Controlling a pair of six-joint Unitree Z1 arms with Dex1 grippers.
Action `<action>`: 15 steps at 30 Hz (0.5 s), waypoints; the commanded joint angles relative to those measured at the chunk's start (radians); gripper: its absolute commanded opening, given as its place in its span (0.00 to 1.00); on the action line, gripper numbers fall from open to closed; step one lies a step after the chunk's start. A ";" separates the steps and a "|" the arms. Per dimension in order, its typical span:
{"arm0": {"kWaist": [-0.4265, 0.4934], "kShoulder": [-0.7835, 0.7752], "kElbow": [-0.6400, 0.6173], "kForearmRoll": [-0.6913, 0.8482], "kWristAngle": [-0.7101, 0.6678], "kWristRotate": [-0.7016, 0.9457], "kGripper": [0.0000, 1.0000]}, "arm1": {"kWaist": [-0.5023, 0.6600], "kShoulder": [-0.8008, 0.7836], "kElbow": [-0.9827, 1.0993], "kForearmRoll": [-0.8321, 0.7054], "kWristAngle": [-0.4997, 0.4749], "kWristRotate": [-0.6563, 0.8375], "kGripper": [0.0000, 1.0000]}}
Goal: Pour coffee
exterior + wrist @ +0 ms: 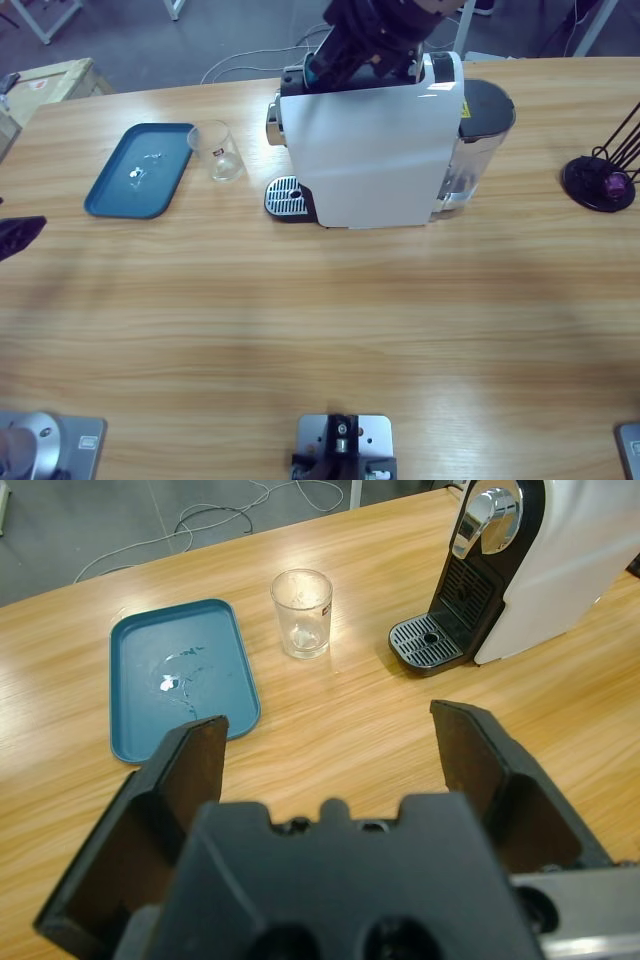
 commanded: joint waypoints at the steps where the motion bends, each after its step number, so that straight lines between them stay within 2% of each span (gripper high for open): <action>1: -0.007 -0.006 0.035 -0.001 -0.005 -0.011 0.85 | -0.006 0.078 -0.016 0.033 0.016 -0.009 0.00; 3: -0.007 -0.006 0.034 -0.001 -0.005 -0.011 0.85 | -0.004 0.088 -0.035 0.055 0.035 -0.013 0.00; 4: -0.007 -0.007 0.034 -0.001 -0.005 -0.011 0.85 | -0.004 0.094 -0.049 0.072 0.044 -0.015 0.04; 5: -0.007 -0.007 0.035 -0.001 -0.005 -0.011 0.85 | -0.004 0.103 -0.067 0.094 0.054 -0.017 0.28; 6: -0.007 -0.007 0.035 -0.001 -0.005 -0.011 0.85 | -0.003 0.112 -0.082 0.110 0.058 -0.017 0.46; 8: -0.007 -0.007 0.035 -0.001 -0.005 -0.012 0.85 | -0.001 0.124 -0.103 0.131 0.067 -0.017 0.73; 9: -0.007 -0.009 0.035 -0.001 -0.005 -0.012 0.85 | 0.001 0.132 -0.115 0.141 0.067 -0.017 0.83; 12: -0.007 -0.010 0.035 -0.001 -0.005 -0.012 0.85 | 0.008 0.148 -0.143 0.166 0.069 -0.019 0.98; 15: -0.007 -0.012 0.036 -0.001 -0.005 -0.012 0.85 | 0.011 0.158 -0.164 0.187 0.070 -0.019 1.00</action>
